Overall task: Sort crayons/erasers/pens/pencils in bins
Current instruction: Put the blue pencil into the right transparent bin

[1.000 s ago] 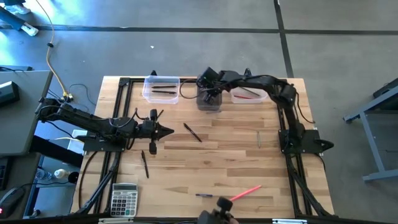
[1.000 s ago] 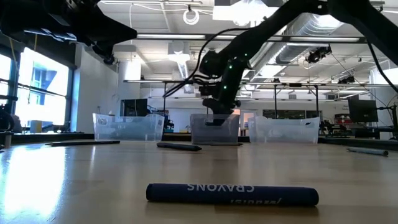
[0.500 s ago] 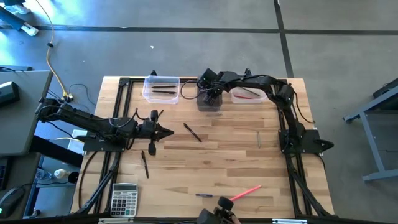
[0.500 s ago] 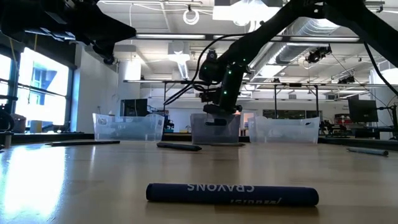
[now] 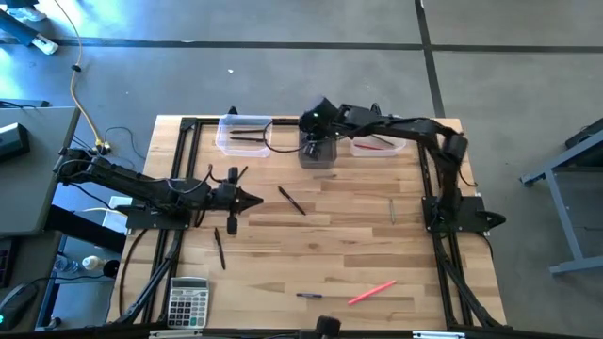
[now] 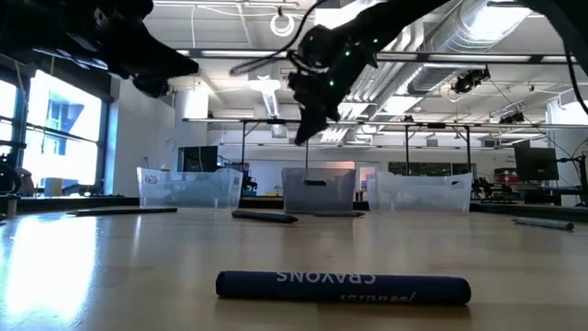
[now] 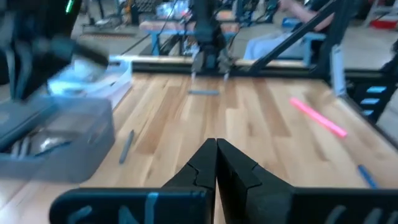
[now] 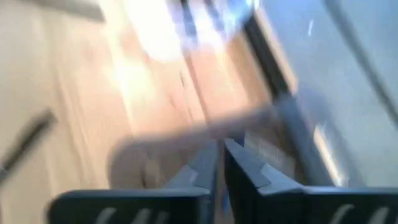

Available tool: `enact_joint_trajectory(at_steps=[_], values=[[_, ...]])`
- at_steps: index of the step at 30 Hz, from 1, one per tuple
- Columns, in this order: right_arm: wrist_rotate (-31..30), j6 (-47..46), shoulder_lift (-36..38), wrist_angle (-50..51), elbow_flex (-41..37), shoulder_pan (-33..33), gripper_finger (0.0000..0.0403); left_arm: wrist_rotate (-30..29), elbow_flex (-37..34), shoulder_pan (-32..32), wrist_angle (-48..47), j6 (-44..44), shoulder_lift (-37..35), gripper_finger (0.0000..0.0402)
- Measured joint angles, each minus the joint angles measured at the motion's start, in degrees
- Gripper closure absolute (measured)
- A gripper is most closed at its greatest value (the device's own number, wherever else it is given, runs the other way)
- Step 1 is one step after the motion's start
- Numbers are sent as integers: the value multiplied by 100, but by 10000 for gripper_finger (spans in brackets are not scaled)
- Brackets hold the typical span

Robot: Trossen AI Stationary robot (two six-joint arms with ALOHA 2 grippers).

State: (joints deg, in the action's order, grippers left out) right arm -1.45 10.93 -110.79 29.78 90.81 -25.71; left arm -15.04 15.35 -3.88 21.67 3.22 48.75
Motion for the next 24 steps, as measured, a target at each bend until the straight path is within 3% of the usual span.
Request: enact_joint_trajectory(at_steps=[9,17,24], values=[[345,-189,1525,-3859,-3063,494,399,-350,178,19,-924,288,0,401],[-268,-491,3299,-5468,-5265,1423,402,-613,1636,297,-4121,1002,36,401],[-912,-451,4635,-5748,-6211,2149,402,-249,2832,1080,-7118,1606,688,401]])
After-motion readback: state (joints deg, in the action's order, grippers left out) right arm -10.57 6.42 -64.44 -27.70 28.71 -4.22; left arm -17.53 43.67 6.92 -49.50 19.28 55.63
